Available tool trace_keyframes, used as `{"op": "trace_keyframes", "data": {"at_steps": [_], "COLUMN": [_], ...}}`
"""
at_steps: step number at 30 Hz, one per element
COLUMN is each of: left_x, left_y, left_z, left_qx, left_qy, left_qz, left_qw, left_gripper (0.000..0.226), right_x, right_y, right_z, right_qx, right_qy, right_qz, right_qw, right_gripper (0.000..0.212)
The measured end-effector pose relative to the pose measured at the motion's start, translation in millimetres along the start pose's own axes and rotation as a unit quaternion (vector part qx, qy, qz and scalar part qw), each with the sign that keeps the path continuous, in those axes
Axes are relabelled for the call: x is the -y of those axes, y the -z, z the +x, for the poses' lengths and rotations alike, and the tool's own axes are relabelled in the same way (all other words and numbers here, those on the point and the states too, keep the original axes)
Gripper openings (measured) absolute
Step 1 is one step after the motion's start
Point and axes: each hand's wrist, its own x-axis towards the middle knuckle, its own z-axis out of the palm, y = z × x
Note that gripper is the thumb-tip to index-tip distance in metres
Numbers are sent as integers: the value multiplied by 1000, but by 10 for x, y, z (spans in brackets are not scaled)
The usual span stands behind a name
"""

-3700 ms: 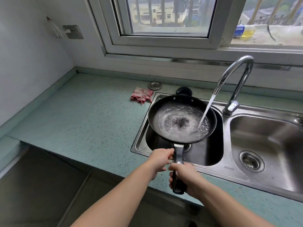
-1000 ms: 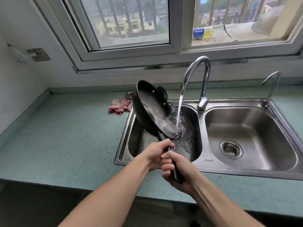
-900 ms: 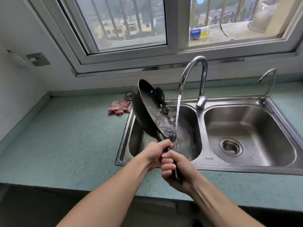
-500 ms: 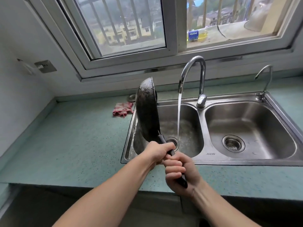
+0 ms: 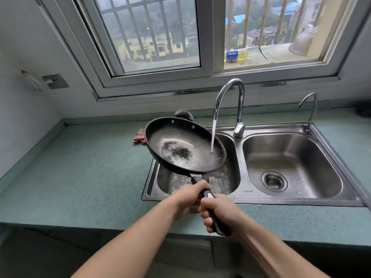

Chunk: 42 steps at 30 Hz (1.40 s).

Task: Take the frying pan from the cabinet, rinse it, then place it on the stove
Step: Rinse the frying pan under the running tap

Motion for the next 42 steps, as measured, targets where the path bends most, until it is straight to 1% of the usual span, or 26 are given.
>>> {"op": "trace_keyframes", "data": {"at_steps": [2, 3, 4, 5, 6, 8, 9, 10, 15, 20, 28, 31, 34, 39, 42], "left_x": [48, 59, 61, 72, 105, 186, 227, 267, 323, 346, 398, 410, 426, 422, 425], "left_y": [-13, 4, 34, 80, 143, 262, 310, 353, 492, 569, 681, 689, 701, 720, 715], "left_z": [8, 5, -13, -24, -25, -51, -57, -45, 27, 61, 120, 106, 87, 54, 59], "left_qx": [-9, -27, -58, -100, -143, -199, -213, -222, -248, -256, -260, -260, -259, -256, -252], "left_qy": [-6, -12, -26, -53, -84, -113, -117, -119, -113, -104, -119, -124, -130, -136, -135], "left_qz": [56, 93, 140, 205, 296, 484, 534, 553, 510, 484, 438, 426, 418, 412, 407], "left_qw": [998, 995, 988, 972, 941, 844, 809, 794, 816, 830, 852, 858, 861, 864, 868], "left_gripper": [45, 51, 53, 52, 47, 30, 25, 25, 27, 24, 20, 20, 20, 23, 22], "right_x": [-7, -2, 9, 18, 33, 48, 53, 56, 45, 1, -45, -58, -55, 12, 44], "right_y": [53, 82, 111, 141, 164, 203, 219, 229, 270, 271, 220, 165, 118, 211, 252], "right_z": [-43, -55, -52, -39, -22, 19, 41, 63, 223, 341, 484, 528, 557, 506, 494], "right_qx": [-25, -33, -41, -50, -61, -81, -89, -95, -125, -133, -145, -151, -158, -179, -177], "right_qy": [21, 25, 26, 24, 20, 11, 7, 5, -6, -25, -40, -41, -33, -24, -26], "right_qz": [-66, -86, -99, -107, -118, -141, -149, -153, -155, -156, -197, -223, -273, -337, -337], "right_qw": [997, 995, 994, 993, 991, 987, 985, 984, 980, 978, 969, 962, 948, 924, 925], "right_gripper": [23, 24, 24, 24, 24, 24, 24, 24, 22, 22, 22, 14, 8, 12, 11]}}
